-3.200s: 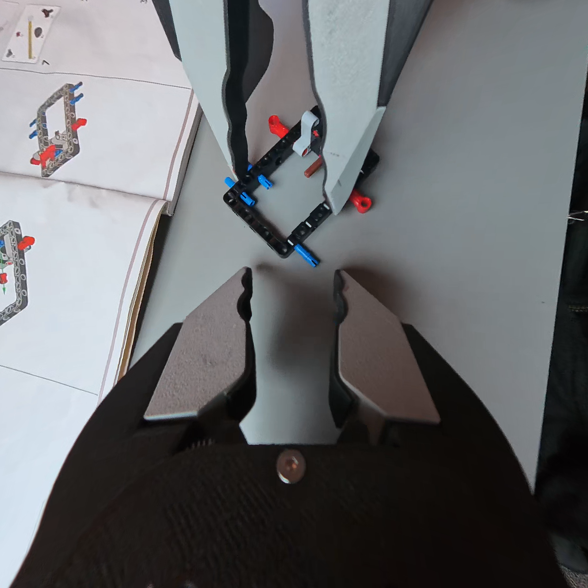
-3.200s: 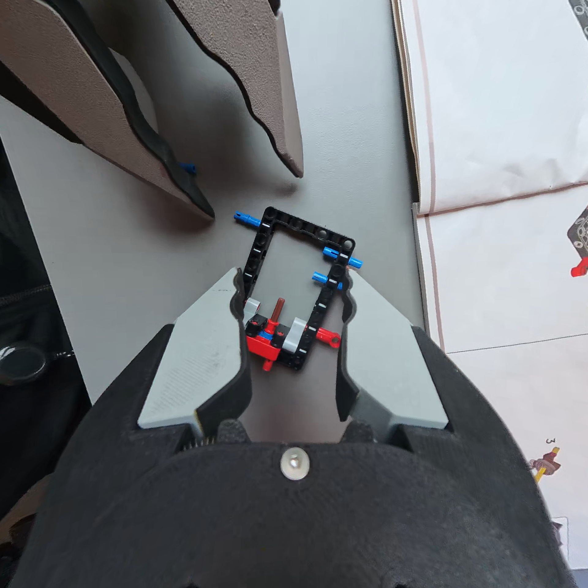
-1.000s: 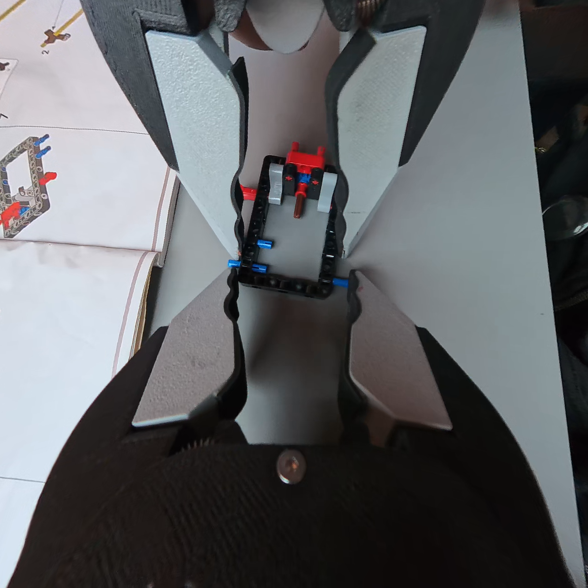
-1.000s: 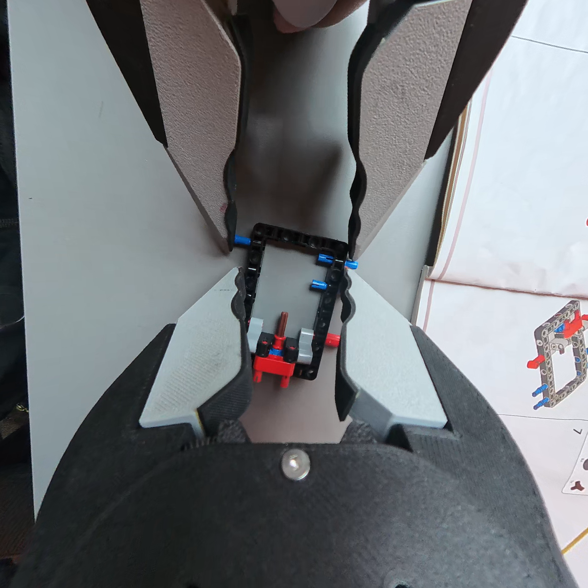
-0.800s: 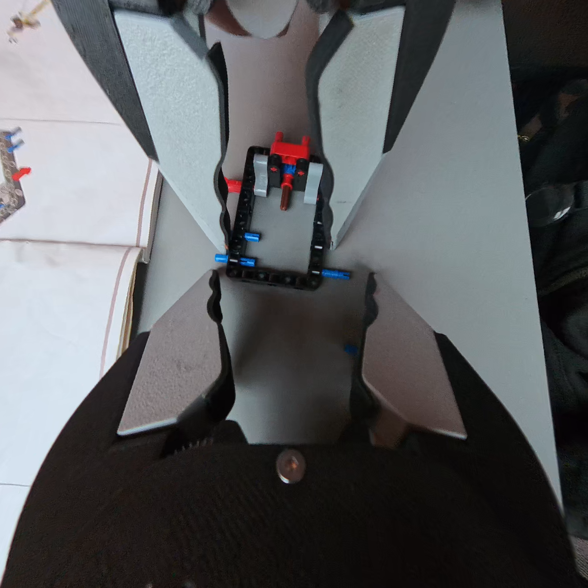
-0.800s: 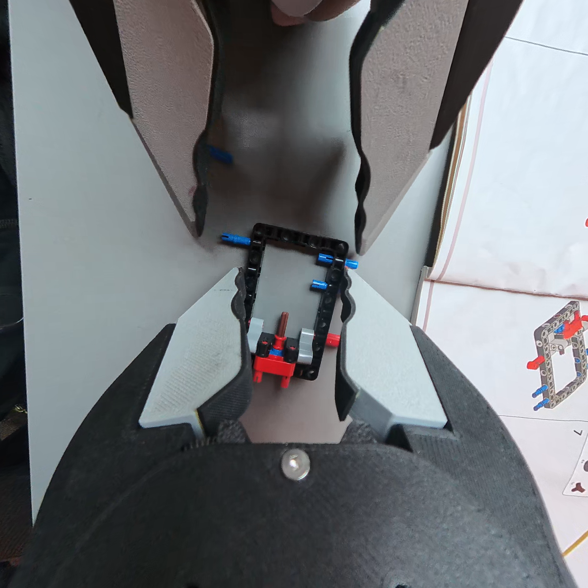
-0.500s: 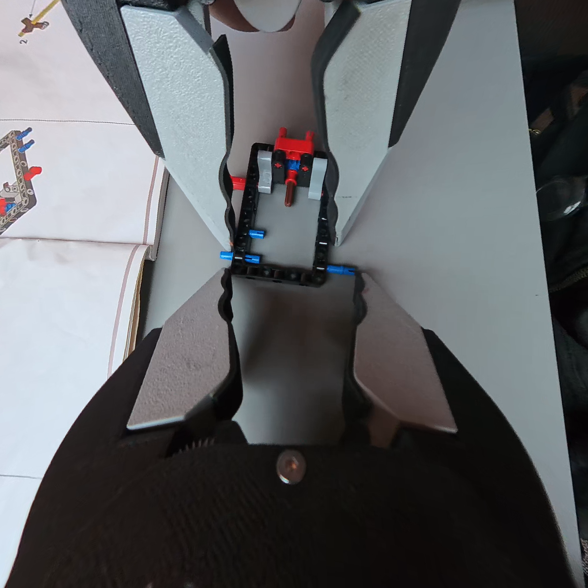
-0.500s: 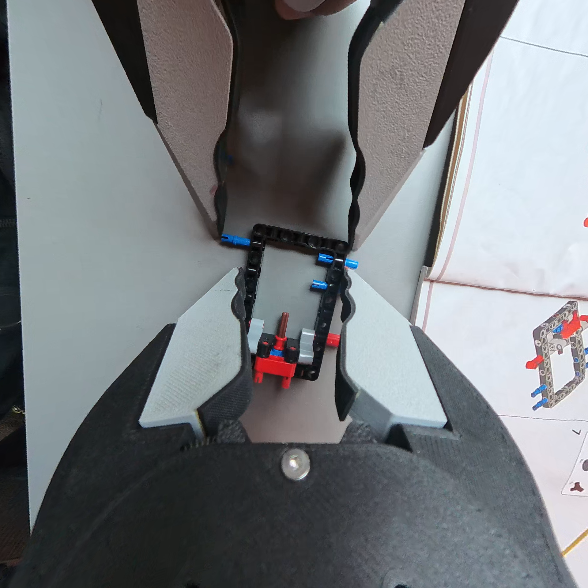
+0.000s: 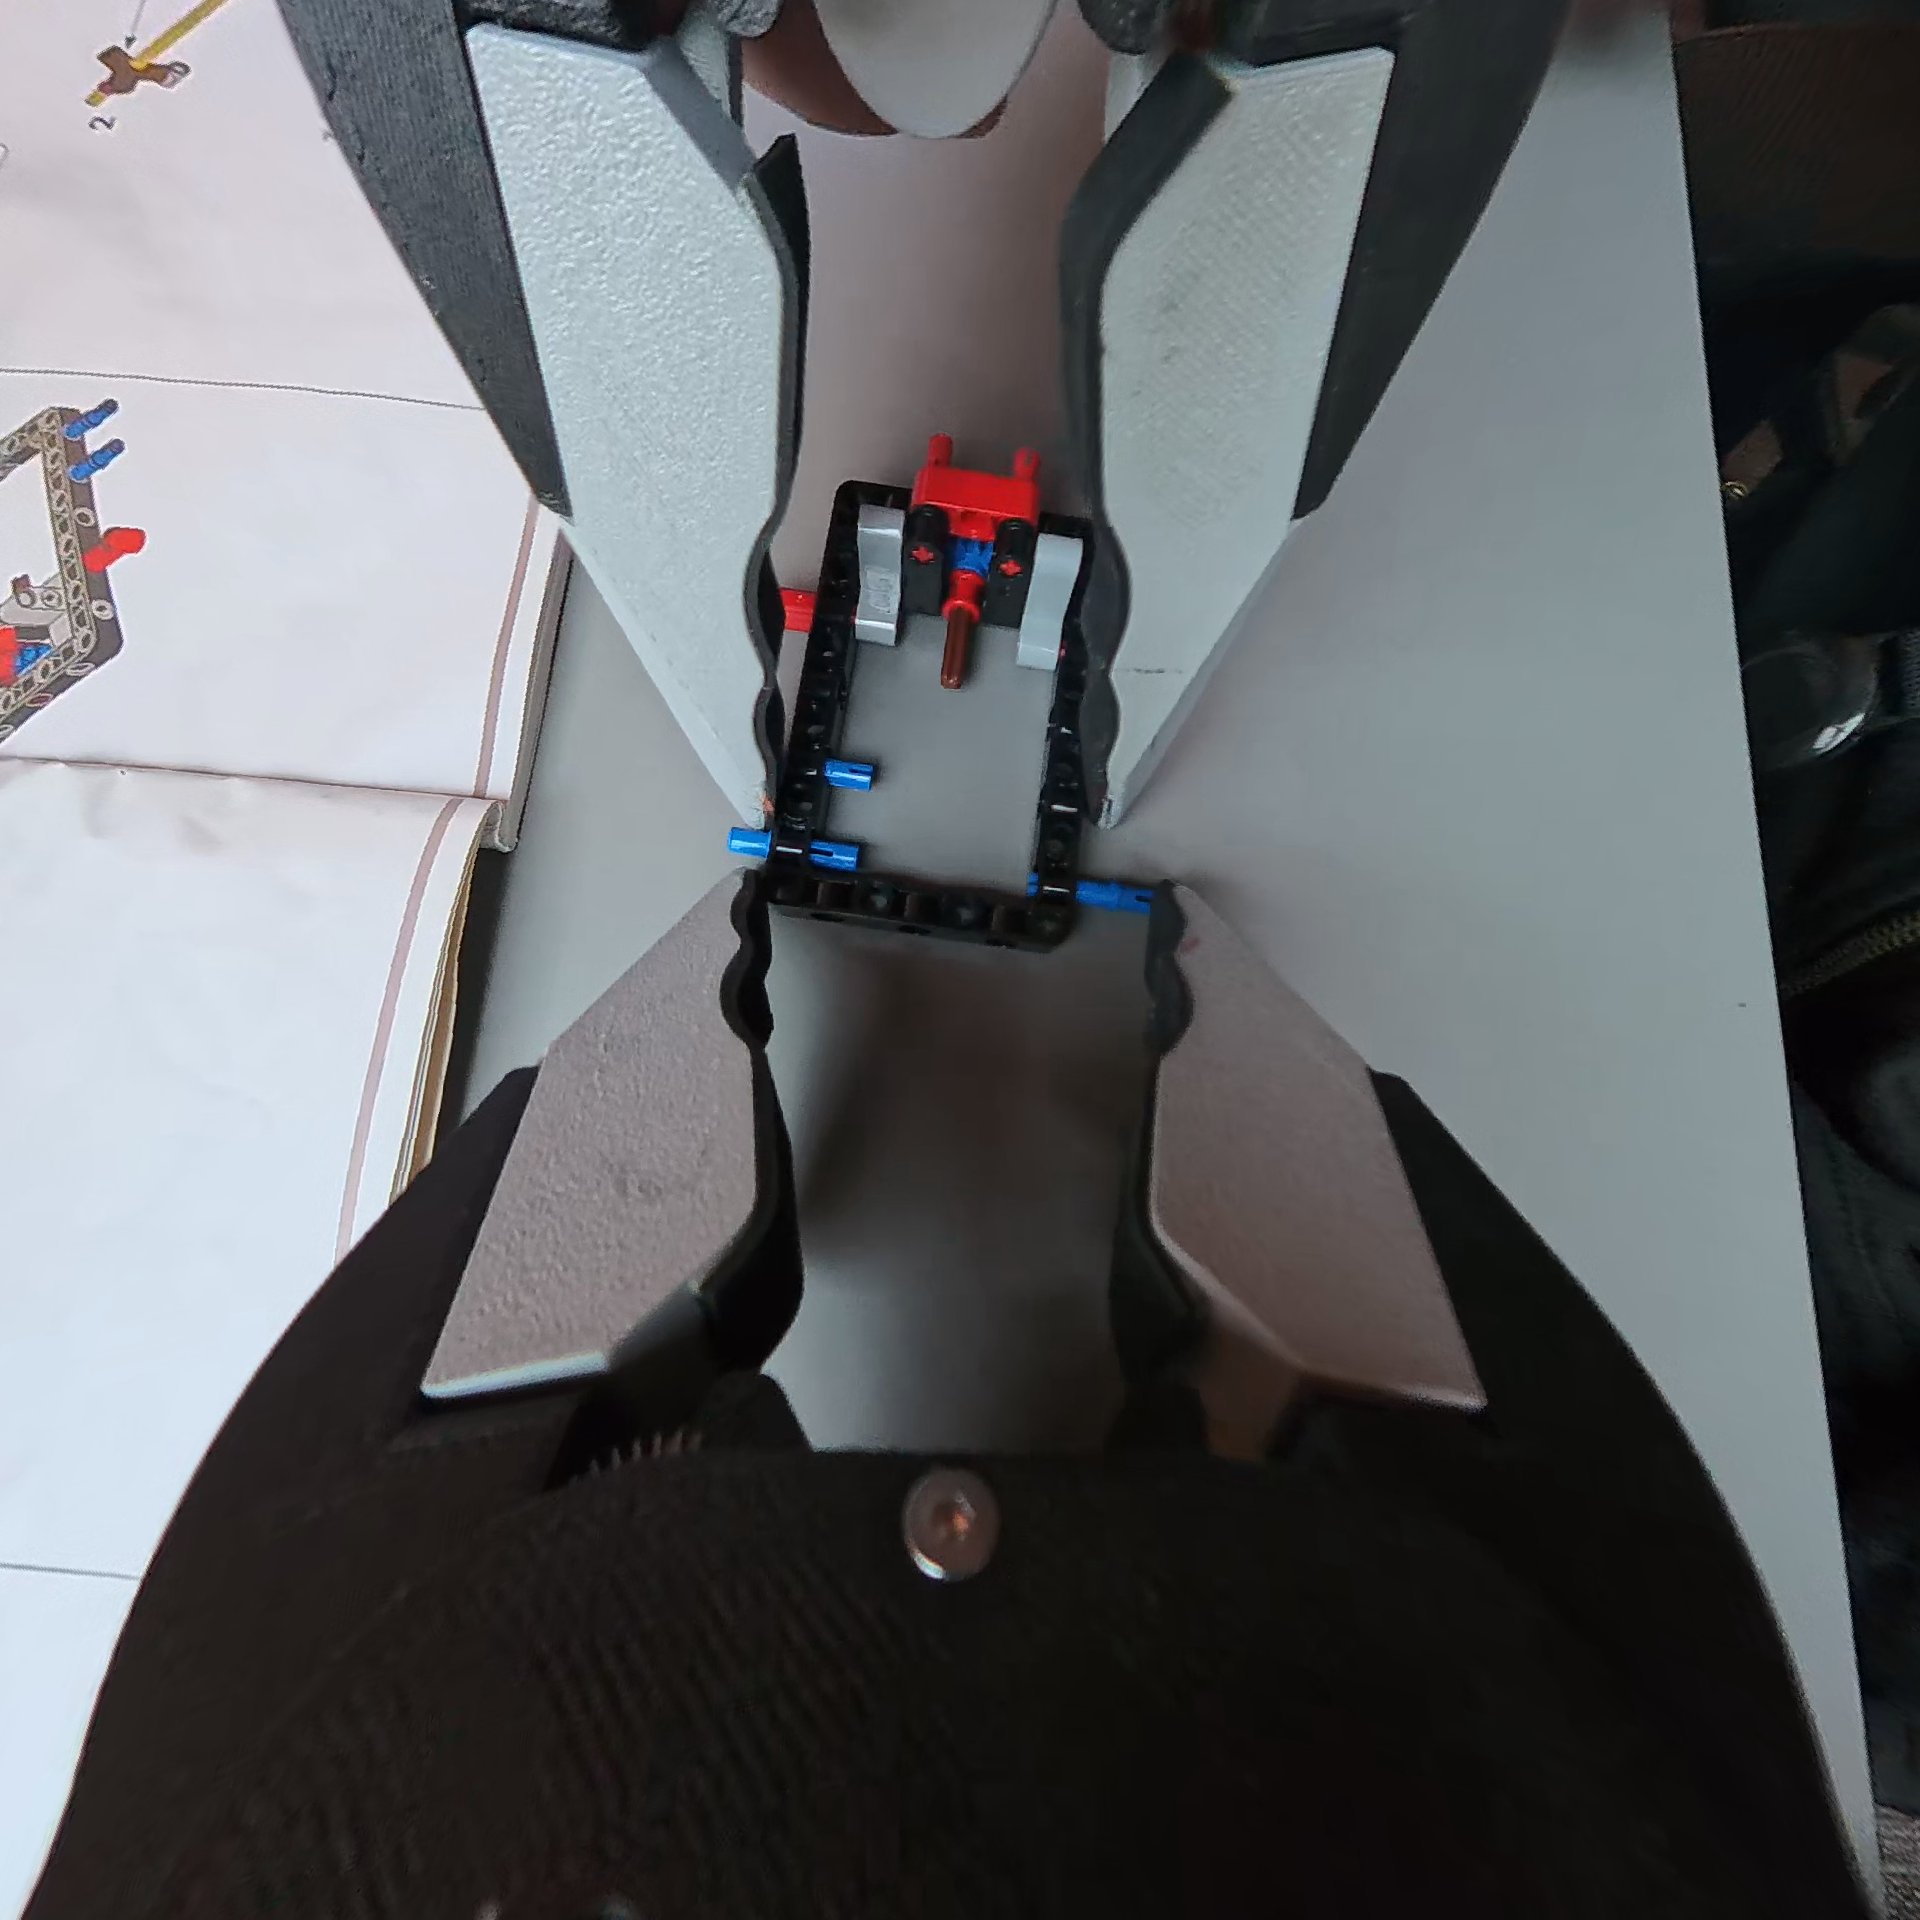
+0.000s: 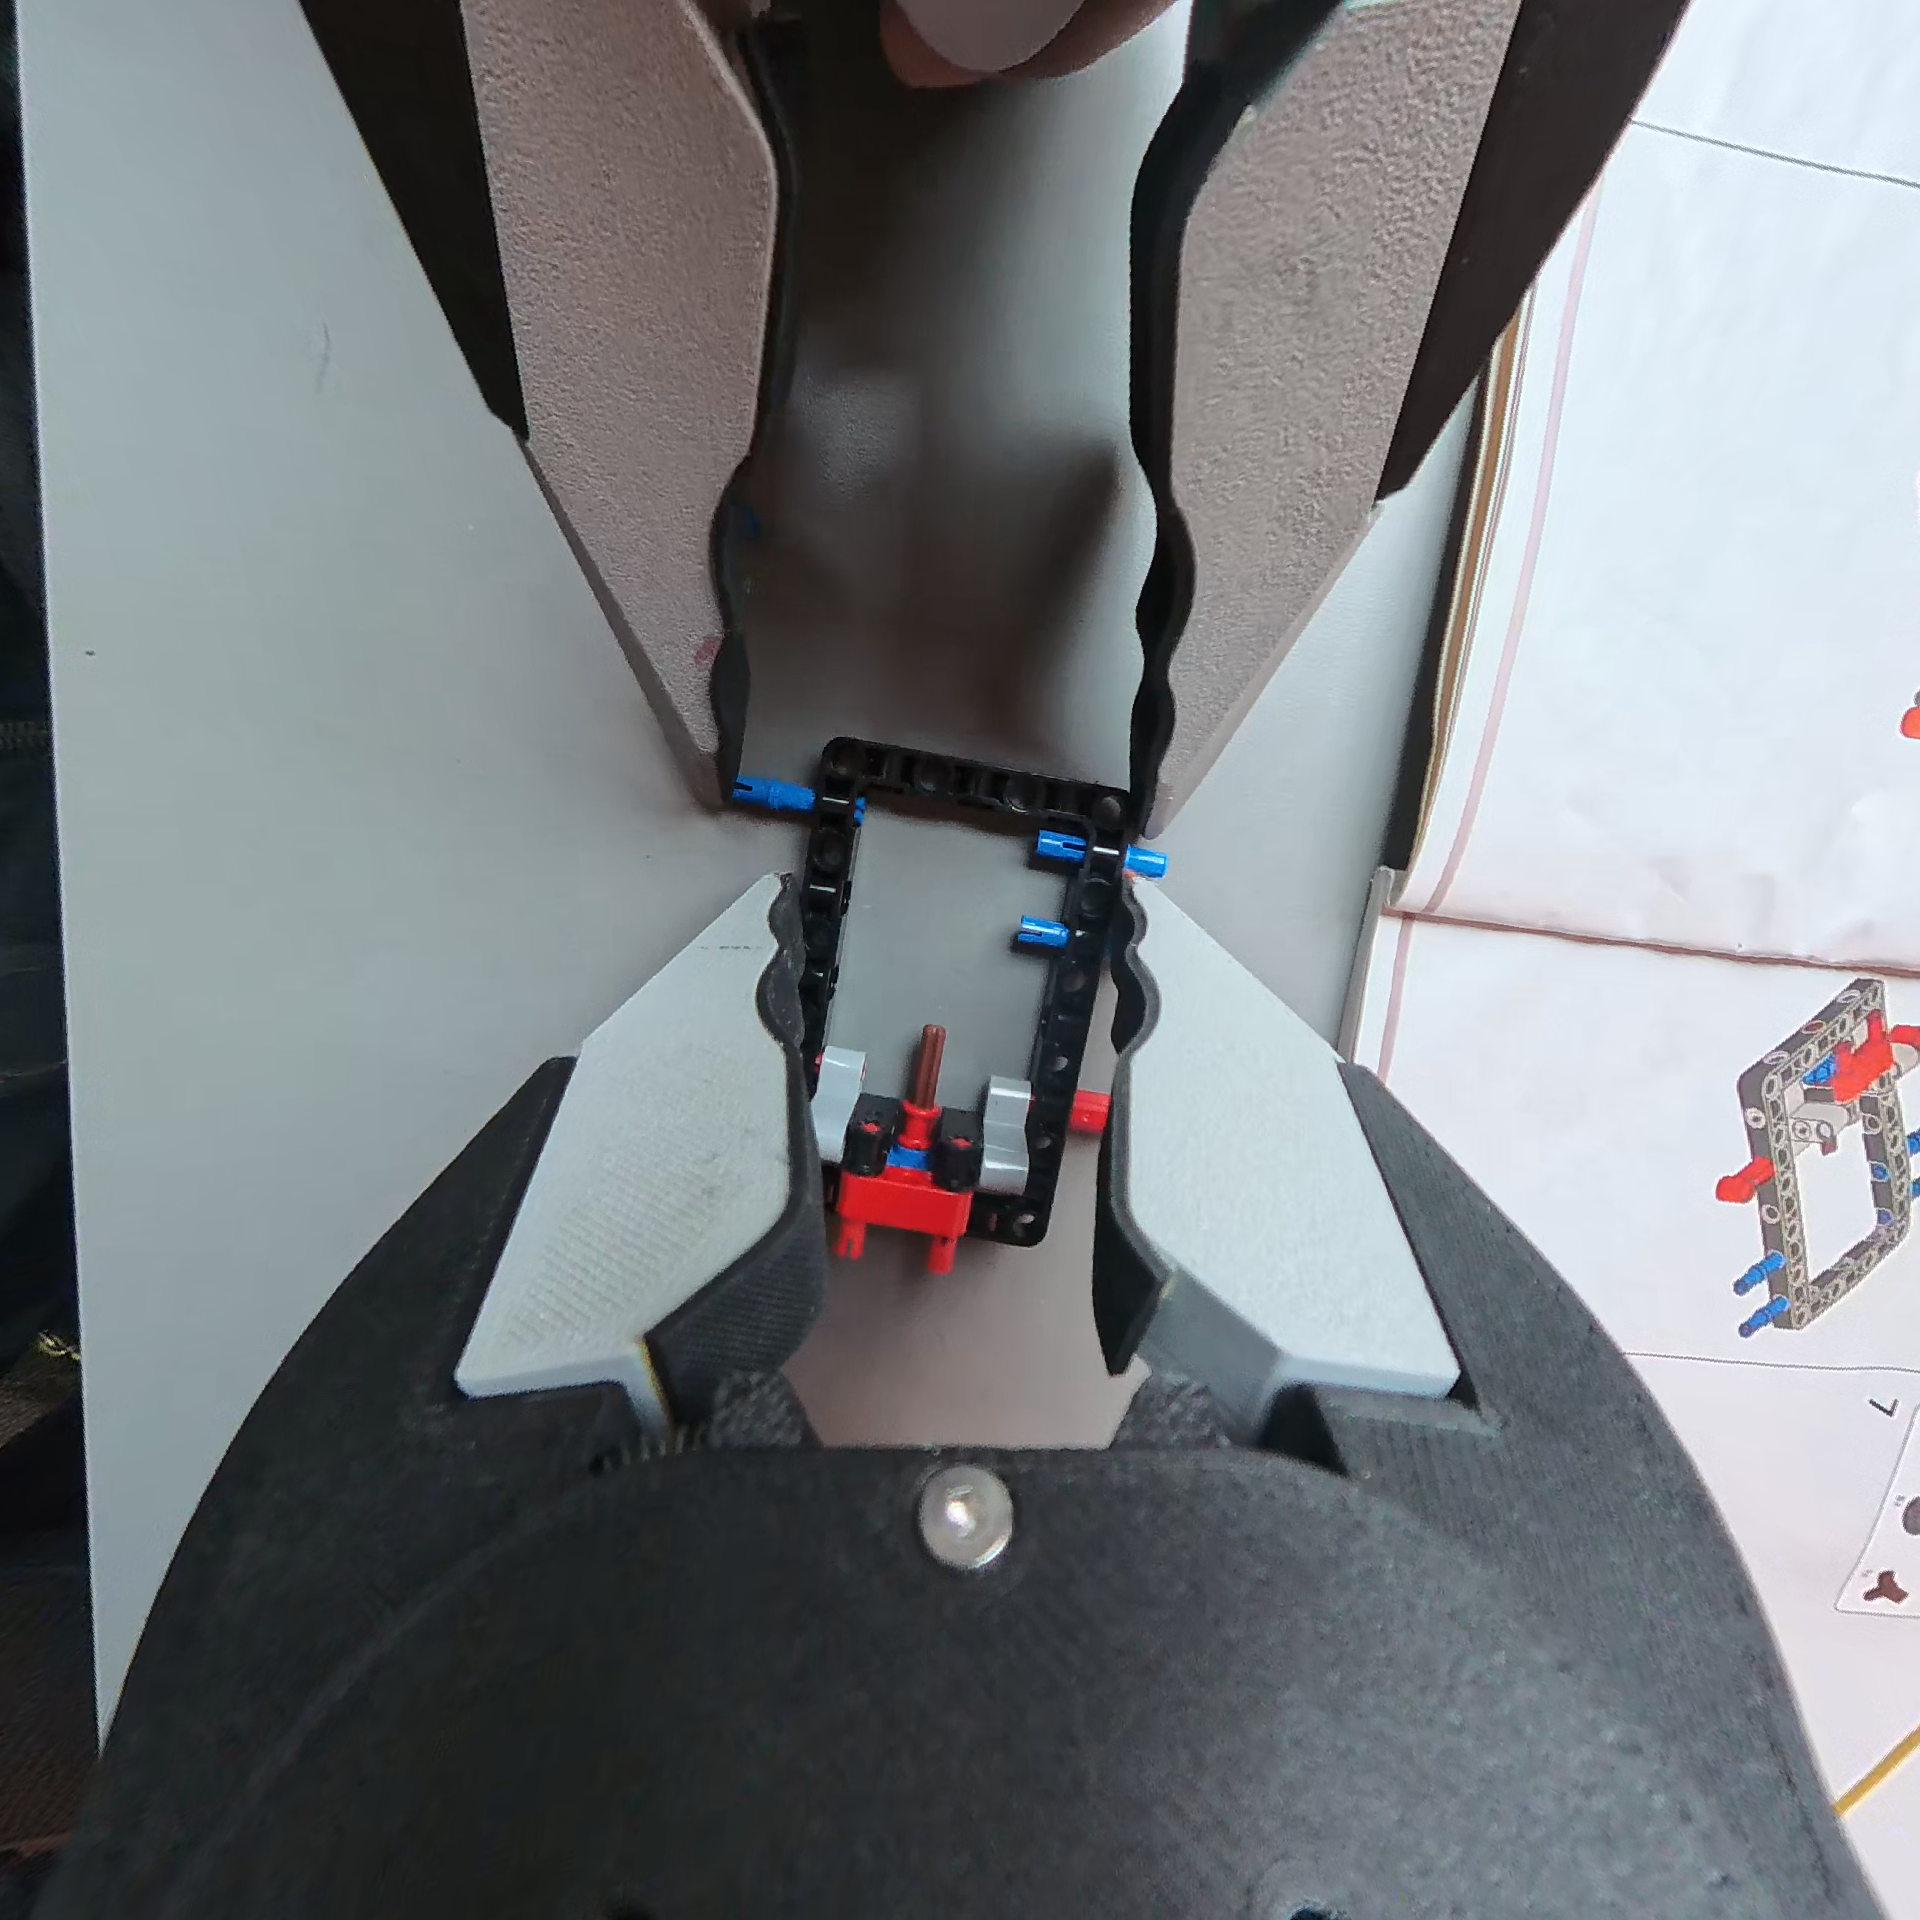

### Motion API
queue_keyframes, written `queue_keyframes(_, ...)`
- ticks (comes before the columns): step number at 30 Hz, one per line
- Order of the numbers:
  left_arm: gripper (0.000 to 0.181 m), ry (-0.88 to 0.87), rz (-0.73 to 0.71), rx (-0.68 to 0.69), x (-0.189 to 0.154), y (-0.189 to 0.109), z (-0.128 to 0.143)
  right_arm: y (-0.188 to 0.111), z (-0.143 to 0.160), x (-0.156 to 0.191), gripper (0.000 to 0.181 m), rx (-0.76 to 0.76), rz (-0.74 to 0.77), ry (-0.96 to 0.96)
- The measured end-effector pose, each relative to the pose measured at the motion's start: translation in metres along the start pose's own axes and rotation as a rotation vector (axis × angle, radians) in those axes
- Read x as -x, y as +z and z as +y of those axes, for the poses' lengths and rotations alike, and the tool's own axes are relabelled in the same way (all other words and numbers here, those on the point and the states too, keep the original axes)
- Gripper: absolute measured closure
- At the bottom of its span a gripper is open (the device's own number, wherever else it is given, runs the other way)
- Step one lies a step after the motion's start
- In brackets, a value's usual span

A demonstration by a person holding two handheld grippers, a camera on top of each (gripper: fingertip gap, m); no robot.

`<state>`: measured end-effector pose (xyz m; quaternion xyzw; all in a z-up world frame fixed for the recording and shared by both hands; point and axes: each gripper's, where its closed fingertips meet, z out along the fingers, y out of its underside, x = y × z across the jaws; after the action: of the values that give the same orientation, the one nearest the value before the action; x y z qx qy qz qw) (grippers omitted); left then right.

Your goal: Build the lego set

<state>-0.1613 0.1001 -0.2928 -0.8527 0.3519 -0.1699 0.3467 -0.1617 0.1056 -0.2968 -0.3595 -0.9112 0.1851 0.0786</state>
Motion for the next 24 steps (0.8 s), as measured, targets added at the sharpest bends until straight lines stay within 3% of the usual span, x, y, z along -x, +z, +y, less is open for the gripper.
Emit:
queue_keyframes(1,0.109,0.002,0.0,0.002,0.0,0.0,0.0,0.0,0.0,0.0,0.124,-0.001,0.0,0.001)
queue_keyframes(5,0.109,0.001,-0.005,0.011,0.0,0.0,0.0,0.0,0.0,0.001,0.124,-0.011,0.001,0.004)
queue_keyframes(7,0.118,-0.006,-0.009,0.01,0.002,-0.001,0.0,0.001,-0.001,0.002,0.124,-0.018,0.0,0.002)
queue_keyframes(17,0.117,0.03,-0.027,-0.011,0.003,-0.001,-0.002,0.0,-0.001,0.001,0.123,-0.022,0.001,0.013)
queue_keyframes(21,0.099,0.053,-0.076,-0.022,0.006,-0.008,-0.005,-0.007,-0.002,0.001,0.115,-0.031,-0.003,0.032)
queue_keyframes(24,0.099,0.037,-0.08,-0.067,0.004,-0.023,-0.011,-0.02,-0.007,0.001,0.115,-0.07,0.016,0.049)
